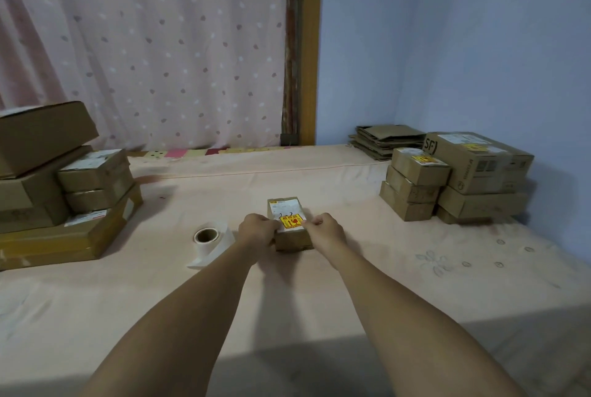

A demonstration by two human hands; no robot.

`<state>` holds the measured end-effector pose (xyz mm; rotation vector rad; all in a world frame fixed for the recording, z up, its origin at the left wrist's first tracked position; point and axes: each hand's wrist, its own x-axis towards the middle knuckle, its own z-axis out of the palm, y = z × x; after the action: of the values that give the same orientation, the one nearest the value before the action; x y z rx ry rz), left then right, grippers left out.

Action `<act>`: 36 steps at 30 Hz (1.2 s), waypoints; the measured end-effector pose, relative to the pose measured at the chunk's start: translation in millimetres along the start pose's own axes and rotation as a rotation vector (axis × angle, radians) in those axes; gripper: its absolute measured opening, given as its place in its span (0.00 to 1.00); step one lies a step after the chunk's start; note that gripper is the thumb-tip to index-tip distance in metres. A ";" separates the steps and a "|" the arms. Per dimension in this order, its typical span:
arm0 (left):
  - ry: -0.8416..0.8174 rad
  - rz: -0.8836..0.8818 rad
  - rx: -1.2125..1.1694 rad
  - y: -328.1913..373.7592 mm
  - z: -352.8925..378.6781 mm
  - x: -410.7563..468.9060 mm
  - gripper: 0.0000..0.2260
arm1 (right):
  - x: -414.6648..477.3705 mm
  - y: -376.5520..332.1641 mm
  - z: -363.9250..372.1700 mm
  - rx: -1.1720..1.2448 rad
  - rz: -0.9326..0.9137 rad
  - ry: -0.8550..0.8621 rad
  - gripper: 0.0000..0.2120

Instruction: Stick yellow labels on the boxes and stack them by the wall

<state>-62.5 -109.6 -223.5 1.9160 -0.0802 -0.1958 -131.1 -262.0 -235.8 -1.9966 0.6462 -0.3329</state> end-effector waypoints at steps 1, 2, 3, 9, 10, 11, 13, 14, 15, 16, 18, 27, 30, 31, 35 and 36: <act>-0.012 -0.001 -0.020 3.7 8.3 0.4 0.05 | 2.1 2.3 -9.2 0.020 -0.009 0.023 0.10; -0.027 0.003 -0.037 7.7 17.2 -0.7 0.05 | 4.0 5.1 -18.6 0.042 -0.015 0.049 0.10; -0.044 0.006 -0.052 12.6 26.8 -3.2 0.05 | 5.7 8.8 -28.1 0.064 -0.018 0.075 0.10; -0.181 0.063 -0.120 30.2 93.3 -15.1 0.06 | 10.7 39.4 -84.1 0.117 -0.024 0.225 0.12; -0.202 0.079 -0.123 33.1 105.0 -18.2 0.07 | 12.1 45.3 -91.6 0.116 -0.008 0.254 0.11; -0.224 0.090 -0.122 36.0 116.7 -21.2 0.08 | 13.9 51.3 -98.5 0.119 0.018 0.282 0.10; -0.274 0.116 -0.124 41.4 138.9 -26.1 0.09 | 17.4 61.3 -113.2 0.124 0.064 0.332 0.09; -0.288 0.127 -0.127 43.3 149.1 -27.8 0.09 | 19.0 65.4 -120.2 0.113 0.075 0.342 0.09; -0.290 0.136 -0.124 44.4 158.8 -28.3 0.10 | 20.5 69.4 -127.0 0.098 0.078 0.347 0.09; -0.280 0.148 -0.116 45.2 167.7 -27.6 0.10 | 21.8 72.4 -133.1 0.084 0.079 0.348 0.09; -0.252 0.169 -0.079 47.3 182.9 -25.5 0.10 | 26.0 79.6 -142.1 0.066 0.072 0.352 0.10; -0.201 0.145 -0.050 59.2 239.4 -1.9 0.16 | 43.5 96.1 -162.3 0.131 0.080 0.255 0.22; -0.201 0.150 -0.046 61.6 249.5 3.6 0.18 | 48.7 101.3 -164.7 0.147 0.085 0.252 0.23; -0.200 0.156 -0.040 62.0 251.5 4.3 0.17 | 50.0 102.4 -165.5 0.151 0.088 0.248 0.23; -0.191 0.169 -0.041 60.2 254.1 4.3 0.16 | 50.4 105.9 -166.8 0.152 0.084 0.223 0.23; -0.192 0.172 -0.045 59.5 254.2 4.4 0.16 | 50.0 106.6 -166.9 0.152 0.083 0.220 0.23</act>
<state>-100.4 -366.2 -253.4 1.8306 -0.3650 -0.2628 -203.1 -452.7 -248.9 -1.7970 0.8148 -0.5412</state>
